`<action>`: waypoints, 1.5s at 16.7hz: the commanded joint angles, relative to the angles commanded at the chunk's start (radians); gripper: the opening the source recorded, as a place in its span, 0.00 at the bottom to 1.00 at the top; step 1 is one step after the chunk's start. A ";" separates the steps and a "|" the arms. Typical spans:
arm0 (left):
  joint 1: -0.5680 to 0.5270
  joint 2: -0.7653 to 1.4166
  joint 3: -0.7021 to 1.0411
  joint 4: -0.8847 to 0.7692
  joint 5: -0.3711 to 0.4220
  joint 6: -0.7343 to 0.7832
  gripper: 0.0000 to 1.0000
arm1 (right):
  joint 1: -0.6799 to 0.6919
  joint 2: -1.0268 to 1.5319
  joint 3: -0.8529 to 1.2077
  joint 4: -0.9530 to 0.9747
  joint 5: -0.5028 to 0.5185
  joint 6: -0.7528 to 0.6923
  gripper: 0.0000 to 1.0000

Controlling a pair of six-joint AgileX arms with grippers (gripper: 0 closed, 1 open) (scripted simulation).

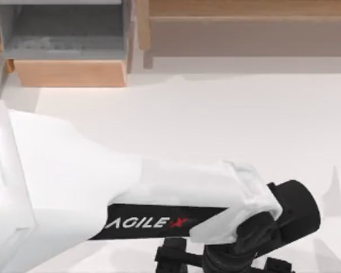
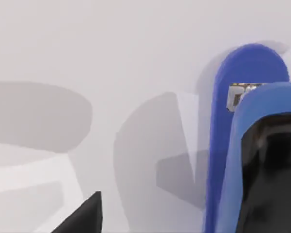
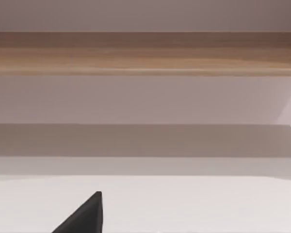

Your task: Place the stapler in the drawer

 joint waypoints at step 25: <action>-0.001 0.028 -0.035 0.063 0.000 0.000 0.00 | 0.000 0.000 0.000 0.000 0.000 0.000 1.00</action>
